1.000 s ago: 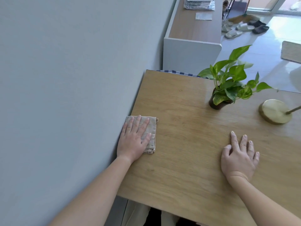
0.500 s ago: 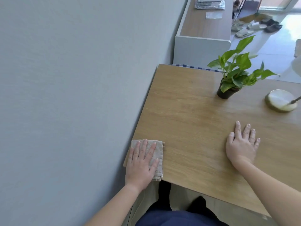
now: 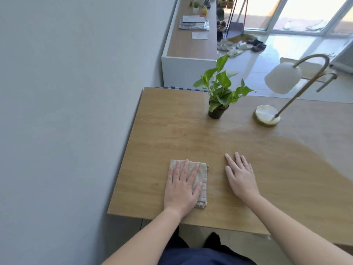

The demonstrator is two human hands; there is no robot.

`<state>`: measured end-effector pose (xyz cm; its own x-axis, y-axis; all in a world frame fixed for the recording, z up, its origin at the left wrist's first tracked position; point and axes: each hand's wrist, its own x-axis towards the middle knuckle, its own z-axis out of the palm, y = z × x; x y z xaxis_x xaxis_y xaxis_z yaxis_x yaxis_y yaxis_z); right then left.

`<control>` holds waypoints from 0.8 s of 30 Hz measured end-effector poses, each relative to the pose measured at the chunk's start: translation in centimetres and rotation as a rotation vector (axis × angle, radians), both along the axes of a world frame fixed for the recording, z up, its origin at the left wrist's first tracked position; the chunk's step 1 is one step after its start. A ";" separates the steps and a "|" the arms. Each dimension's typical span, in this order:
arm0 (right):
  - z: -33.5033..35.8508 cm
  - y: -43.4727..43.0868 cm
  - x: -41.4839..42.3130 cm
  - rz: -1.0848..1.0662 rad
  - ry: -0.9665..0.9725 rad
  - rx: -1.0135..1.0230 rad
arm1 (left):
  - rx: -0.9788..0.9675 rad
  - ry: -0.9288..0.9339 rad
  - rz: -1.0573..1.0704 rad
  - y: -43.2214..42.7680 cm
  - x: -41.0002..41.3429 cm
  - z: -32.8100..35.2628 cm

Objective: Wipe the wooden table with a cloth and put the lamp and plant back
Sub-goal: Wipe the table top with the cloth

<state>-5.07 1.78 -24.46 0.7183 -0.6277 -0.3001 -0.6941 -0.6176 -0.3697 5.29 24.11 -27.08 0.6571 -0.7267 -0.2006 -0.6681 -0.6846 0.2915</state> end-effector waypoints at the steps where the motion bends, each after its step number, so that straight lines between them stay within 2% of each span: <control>1: 0.1 -0.1 -0.2 0.005 -0.003 0.009 | -0.010 0.013 -0.002 -1.2 0.5 0.2; 9: 0.6 1.4 0.3 -0.060 -0.037 0.084 | 0.051 0.117 -0.035 -6.6 2.9 1.7; 13: 1.0 3.5 1.6 -0.028 -0.129 0.069 | -0.099 0.129 -0.069 -5.3 4.5 2.7; 18: 0.7 6.4 3.6 0.018 -0.143 -0.107 | -0.232 0.094 -0.013 -3.2 8.1 2.6; 24: -0.5 9.0 6.8 0.169 -0.086 -0.138 | -0.062 -0.047 0.136 -0.3 13.7 0.5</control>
